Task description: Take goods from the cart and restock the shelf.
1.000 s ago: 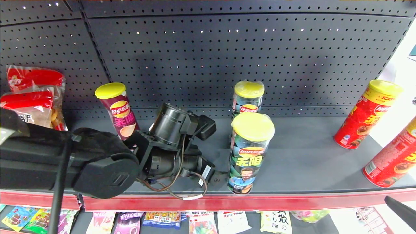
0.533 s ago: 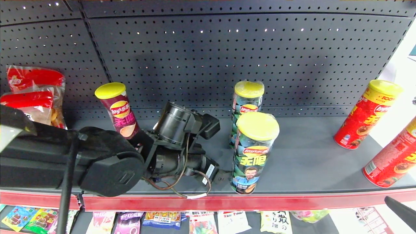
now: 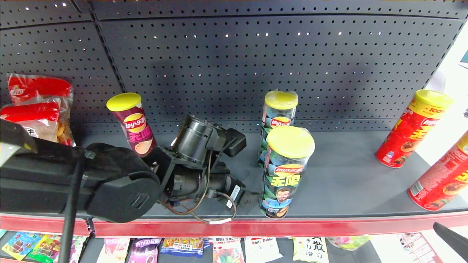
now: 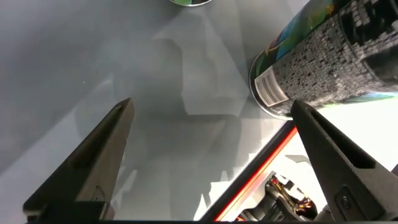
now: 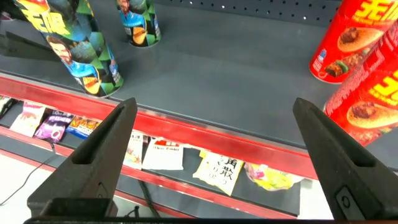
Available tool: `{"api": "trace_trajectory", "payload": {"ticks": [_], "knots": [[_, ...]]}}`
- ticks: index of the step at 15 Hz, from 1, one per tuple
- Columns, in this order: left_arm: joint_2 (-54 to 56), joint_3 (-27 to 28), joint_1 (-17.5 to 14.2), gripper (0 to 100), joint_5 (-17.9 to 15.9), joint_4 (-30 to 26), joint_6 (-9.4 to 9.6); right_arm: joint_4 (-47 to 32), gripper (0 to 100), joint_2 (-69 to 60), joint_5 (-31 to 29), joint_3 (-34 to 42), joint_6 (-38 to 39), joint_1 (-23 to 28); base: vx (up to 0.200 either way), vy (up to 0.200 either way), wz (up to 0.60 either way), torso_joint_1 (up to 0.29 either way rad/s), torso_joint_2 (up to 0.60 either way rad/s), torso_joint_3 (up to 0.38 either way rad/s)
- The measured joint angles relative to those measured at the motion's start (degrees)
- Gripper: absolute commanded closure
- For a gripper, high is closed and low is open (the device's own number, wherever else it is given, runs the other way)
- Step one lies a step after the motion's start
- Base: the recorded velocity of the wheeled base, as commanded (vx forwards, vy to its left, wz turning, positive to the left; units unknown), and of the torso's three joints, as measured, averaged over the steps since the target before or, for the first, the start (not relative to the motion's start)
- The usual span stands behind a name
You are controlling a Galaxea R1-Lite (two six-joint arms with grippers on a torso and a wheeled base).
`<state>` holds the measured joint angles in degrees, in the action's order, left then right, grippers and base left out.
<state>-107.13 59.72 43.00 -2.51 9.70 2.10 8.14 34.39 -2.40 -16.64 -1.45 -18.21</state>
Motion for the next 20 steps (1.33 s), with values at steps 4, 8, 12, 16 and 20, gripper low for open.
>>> {"api": "trace_trajectory", "payload": {"ticks": [4, 8, 12, 16, 20], "knots": [[9.14, -5.62, -3.72, 0, 0.40, -1.52, 0.11, -0.05, 0, -0.49, 0.02, 2.10, -0.05, -0.02, 0.000, 0.000, 0.00, 0.000, 0.00, 0.000], [29.71, -11.70, -9.26, 0, 0.73, -15.25, 0.35, 0.06, 0, 1.66, -2.88, 2.01, -1.48, 2.76, 0.000, 0.000, 0.00, 0.000, 0.00, 0.000], [55.39, -13.91, -15.69, 0, 3.74, -37.84, 0.33, 0.22, 0, 6.38, -3.34, -0.48, -6.42, 7.83, 0.000, 0.000, 0.00, 0.000, 0.00, 0.000], [78.78, -18.38, -23.21, 0, 12.96, -47.17, -0.79, 0.11, 0, 8.50, -2.68, -1.22, -9.13, 12.11, 0.000, 0.000, 0.00, 0.000, 0.00, 0.000], [85.25, -19.68, -27.32, 0, 15.56, -50.70, -0.65, -0.02, 0, 8.78, -2.93, -1.05, -9.13, 12.52, 0.000, 0.000, 0.00, 0.000, 0.00, 0.000]]}}
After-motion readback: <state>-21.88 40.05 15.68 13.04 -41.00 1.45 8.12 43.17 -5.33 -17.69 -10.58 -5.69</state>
